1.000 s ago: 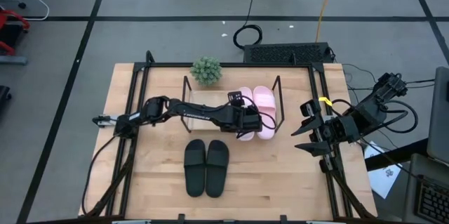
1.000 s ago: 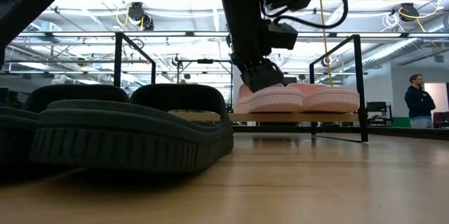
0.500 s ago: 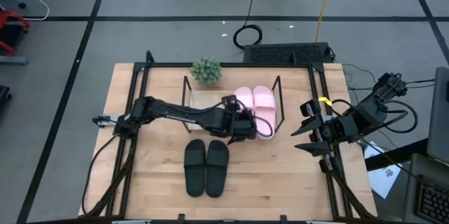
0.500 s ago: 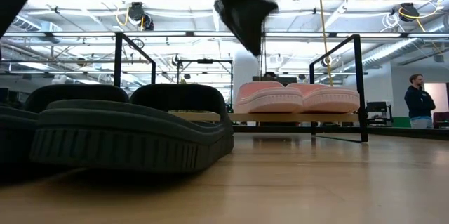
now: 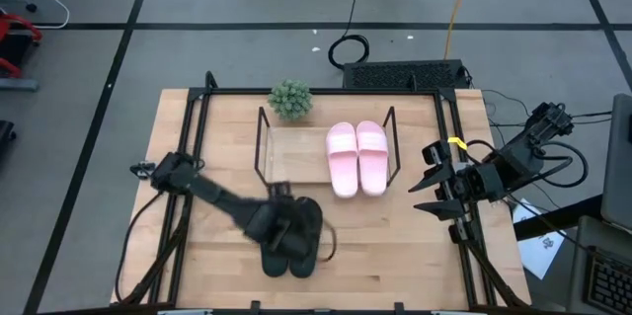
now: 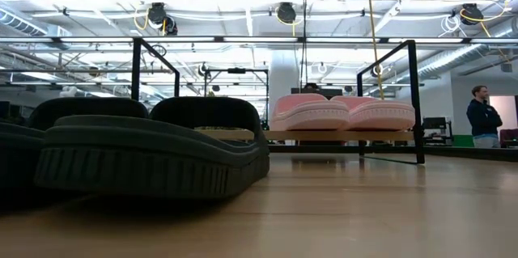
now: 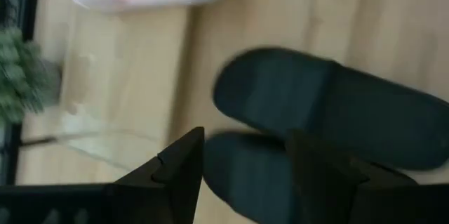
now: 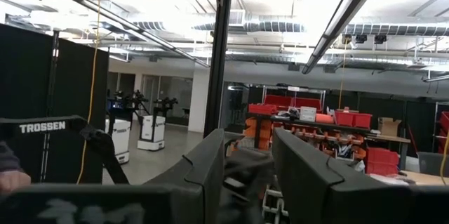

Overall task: Pick and place slides into the shelf
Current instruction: Put the right black slide on the shelf

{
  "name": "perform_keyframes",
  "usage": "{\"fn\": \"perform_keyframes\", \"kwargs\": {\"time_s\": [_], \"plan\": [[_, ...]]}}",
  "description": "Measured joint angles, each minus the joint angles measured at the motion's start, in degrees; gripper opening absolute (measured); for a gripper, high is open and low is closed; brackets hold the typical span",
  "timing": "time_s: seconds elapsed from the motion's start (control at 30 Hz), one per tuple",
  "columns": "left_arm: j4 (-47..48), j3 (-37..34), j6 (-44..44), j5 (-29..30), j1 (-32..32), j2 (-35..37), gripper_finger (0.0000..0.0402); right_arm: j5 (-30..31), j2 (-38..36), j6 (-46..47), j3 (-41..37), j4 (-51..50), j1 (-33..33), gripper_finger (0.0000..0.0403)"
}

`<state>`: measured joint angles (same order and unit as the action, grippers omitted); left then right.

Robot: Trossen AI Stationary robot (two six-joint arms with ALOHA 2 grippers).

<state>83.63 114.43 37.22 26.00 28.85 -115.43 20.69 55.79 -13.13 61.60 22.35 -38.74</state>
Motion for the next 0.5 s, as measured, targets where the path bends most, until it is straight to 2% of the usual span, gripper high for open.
{"fn": "perform_keyframes", "kwargs": {"time_s": [0.23, 0.37, 0.5], "plan": [[-0.86, -0.06, 9.61, 4.08, 6.89, -1.40, 0.0202, 0.00, 0.00, 0.00, 0.00, 0.00, 0.00, 0.0111], [-3.36, -0.07, 10.28, 4.15, 8.12, -3.33, 0.0202, 0.00, 0.09, 0.19, 0.00, -0.07, 0.00, 0.0111], [-5.93, -0.07, 6.94, 4.12, 8.56, -5.85, 0.0202, 0.00, 0.23, 1.64, 0.00, -0.83, 0.00, 0.0111]]}}
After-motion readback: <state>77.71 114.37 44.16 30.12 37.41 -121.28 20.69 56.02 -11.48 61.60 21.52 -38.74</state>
